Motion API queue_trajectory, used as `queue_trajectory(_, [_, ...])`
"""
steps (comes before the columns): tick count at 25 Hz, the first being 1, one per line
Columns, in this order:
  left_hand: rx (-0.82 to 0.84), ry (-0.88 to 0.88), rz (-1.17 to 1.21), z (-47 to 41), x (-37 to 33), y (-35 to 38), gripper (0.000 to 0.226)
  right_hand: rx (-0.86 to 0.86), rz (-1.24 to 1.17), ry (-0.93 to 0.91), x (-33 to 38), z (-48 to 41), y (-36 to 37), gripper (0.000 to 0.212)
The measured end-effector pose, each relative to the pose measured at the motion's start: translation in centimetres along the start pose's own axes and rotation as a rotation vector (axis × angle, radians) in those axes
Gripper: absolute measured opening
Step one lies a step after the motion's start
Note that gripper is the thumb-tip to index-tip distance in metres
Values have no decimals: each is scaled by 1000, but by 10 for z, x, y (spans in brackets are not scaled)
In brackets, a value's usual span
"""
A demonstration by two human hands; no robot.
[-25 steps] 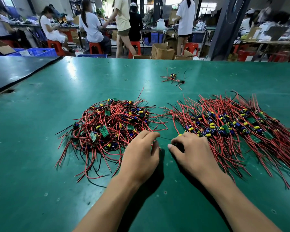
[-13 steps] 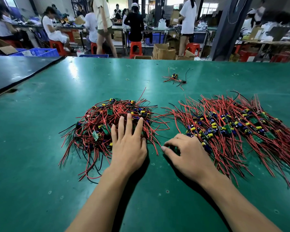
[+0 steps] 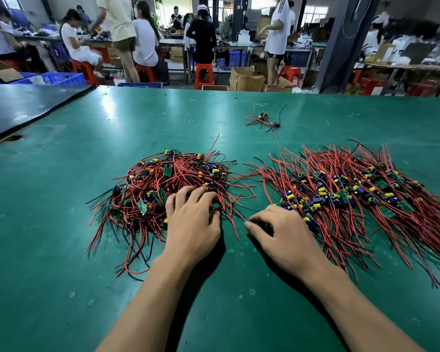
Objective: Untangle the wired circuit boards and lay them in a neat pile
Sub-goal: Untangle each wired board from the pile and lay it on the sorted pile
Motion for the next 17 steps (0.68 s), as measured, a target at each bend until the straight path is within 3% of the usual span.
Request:
queue_trajectory(5, [-56,-1,62,-1,0,2,28,-41,-4,-85,17,-5,7,20])
queue_trajectory(8, [-131,7,288,-3,-1,-2,24,-6,54,-123,33,-19,18,28])
queue_trajectory(13, [-219,-101,533,1,-4,-13,31,66,121,-26,51,-76,38,41])
queue_trajectory(17, [-290,-136,607,1,-6,-18,26,97,176,70,51,-93,53,32])
Point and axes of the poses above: each hand's wrist, its own z-axis away from the middle knuckle, its own y-axis out of the palm, x = y × z, the point moved 2 cm from there along -z, towards the middle knuckle, and after that the axes turned 2 degrees about -z, right-handed, at the moved point
